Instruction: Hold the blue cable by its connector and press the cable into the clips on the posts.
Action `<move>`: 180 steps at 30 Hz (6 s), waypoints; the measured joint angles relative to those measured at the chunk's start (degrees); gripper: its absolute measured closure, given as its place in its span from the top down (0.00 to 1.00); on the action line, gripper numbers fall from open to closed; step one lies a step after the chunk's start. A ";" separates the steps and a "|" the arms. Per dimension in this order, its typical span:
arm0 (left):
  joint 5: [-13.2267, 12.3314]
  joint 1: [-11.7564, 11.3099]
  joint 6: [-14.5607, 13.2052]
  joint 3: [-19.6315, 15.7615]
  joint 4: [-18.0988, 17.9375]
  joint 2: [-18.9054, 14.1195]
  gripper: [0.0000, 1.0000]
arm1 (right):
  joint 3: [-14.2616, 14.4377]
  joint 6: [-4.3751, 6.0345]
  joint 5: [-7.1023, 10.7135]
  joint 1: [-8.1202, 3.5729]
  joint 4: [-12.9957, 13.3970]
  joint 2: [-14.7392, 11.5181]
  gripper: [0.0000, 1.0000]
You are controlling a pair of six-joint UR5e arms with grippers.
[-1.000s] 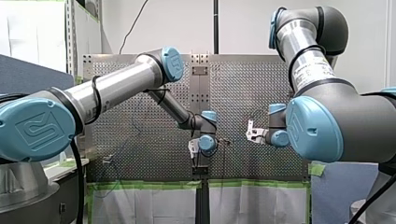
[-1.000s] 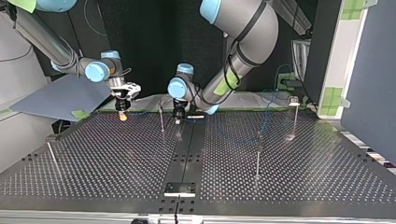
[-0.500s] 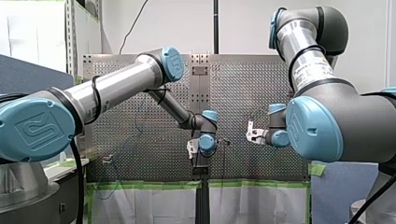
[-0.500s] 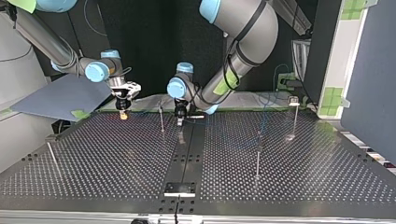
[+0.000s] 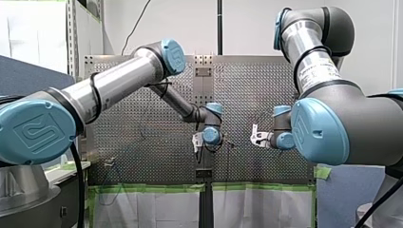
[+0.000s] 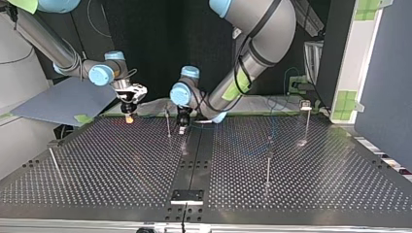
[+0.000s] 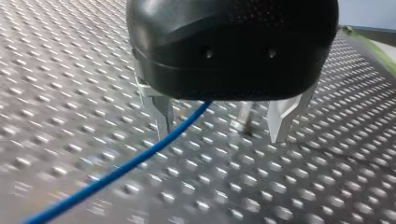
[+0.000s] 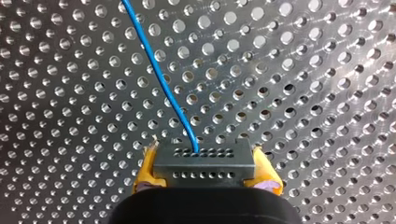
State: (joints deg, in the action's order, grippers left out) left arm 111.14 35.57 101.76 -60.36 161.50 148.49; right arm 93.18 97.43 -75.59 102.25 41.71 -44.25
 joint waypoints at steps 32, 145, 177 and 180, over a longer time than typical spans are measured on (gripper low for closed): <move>-0.04 3.53 -1.25 -7.91 0.06 -4.26 1.00 | 0.01 0.32 0.00 -0.08 -1.06 0.05 0.00; 14.55 10.97 -0.07 -34.11 -17.09 -27.85 1.00 | 0.03 0.45 0.37 -1.09 -1.23 0.55 0.00; 16.66 16.12 8.53 -51.13 -15.17 -44.87 1.00 | 0.04 0.50 0.63 -1.07 -1.54 0.68 0.00; 15.22 16.34 8.97 -52.67 -14.54 -46.42 1.00 | 0.04 0.50 0.81 -1.07 -1.51 0.69 0.00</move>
State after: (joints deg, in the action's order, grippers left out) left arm 126.36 51.91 110.73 -113.02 146.95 102.06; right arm 93.22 97.92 -74.79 101.18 40.20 -43.56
